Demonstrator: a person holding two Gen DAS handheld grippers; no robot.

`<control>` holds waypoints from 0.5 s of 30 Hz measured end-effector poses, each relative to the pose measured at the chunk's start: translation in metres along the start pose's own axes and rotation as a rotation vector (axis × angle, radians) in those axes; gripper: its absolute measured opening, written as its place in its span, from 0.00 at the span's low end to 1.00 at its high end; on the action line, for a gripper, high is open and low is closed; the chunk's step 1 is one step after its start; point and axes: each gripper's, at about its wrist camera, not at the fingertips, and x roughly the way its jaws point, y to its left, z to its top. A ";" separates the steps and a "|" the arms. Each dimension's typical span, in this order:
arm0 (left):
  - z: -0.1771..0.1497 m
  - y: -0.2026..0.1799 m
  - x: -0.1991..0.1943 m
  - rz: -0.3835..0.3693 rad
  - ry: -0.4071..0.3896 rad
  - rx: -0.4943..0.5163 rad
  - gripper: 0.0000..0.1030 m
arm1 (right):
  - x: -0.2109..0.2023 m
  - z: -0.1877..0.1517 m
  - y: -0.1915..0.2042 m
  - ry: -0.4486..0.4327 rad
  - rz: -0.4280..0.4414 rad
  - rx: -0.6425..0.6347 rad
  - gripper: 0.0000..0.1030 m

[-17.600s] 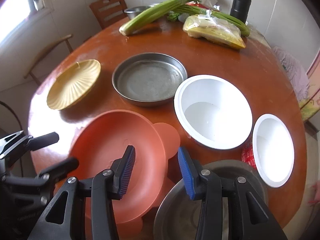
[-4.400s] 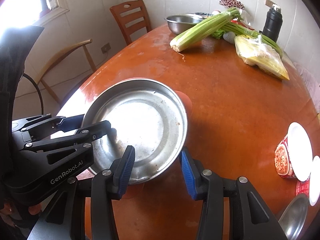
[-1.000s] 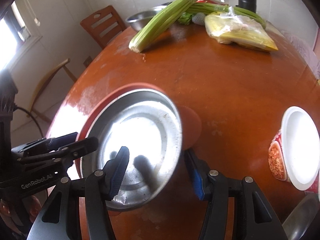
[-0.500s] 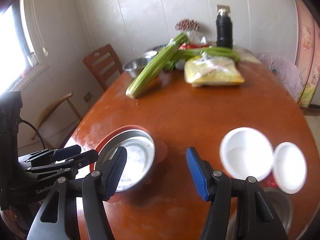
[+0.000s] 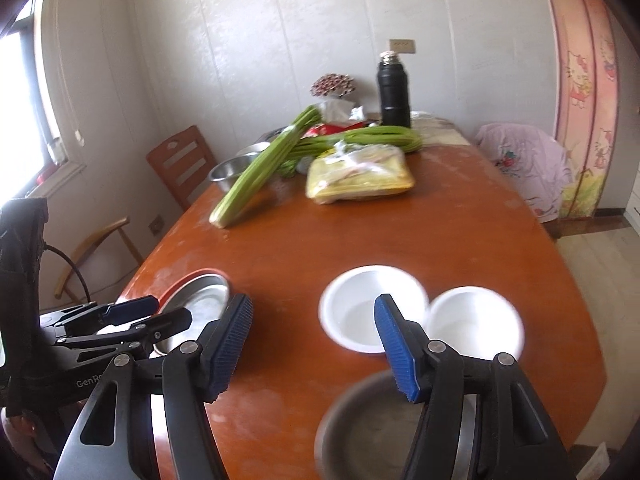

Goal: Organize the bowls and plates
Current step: 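Move both grippers to the deep steel bowl and grip its rim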

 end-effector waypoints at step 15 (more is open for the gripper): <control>-0.003 -0.080 0.027 -0.047 0.042 0.115 0.51 | -0.027 -0.019 -0.072 0.022 -0.031 0.014 0.63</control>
